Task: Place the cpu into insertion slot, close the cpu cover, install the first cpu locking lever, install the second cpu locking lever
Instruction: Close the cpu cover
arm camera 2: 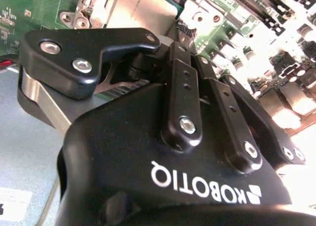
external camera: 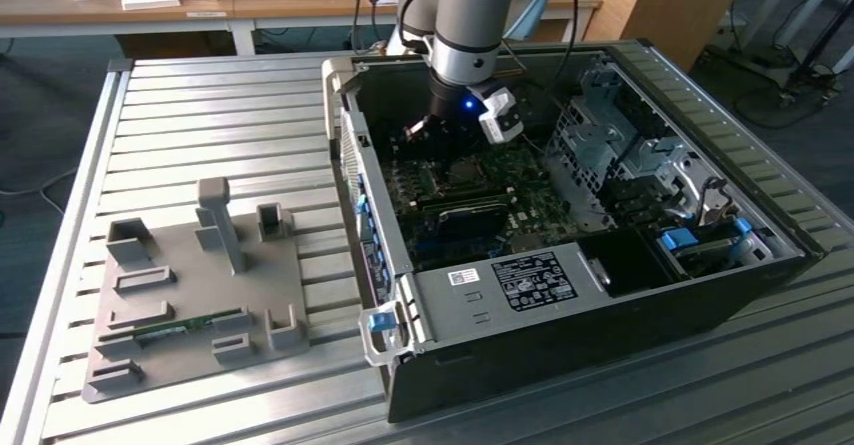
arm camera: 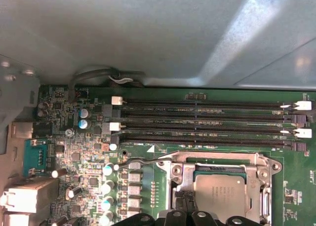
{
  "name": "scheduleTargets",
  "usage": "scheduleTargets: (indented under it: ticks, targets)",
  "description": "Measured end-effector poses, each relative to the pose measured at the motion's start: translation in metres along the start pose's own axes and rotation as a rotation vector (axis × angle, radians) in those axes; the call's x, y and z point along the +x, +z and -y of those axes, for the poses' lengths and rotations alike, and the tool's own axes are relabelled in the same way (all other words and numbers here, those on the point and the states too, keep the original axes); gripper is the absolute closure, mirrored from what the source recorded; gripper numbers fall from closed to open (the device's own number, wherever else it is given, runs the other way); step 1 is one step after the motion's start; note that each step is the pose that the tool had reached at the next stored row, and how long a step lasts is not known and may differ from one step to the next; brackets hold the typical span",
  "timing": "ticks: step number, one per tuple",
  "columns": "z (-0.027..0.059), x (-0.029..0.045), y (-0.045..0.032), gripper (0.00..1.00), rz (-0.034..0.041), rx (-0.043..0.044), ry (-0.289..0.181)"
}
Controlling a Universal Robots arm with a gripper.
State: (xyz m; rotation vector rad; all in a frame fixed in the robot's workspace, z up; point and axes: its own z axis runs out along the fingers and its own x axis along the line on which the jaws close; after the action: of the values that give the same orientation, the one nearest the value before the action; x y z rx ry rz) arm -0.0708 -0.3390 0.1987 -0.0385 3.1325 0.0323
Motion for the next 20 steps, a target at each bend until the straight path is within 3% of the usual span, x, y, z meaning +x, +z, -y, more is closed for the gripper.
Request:
scheduleTargets:
  ticks: [20]
  targets:
    - [-0.0002,-0.0001,0.0009,0.89,0.0008,-0.0011,0.0]
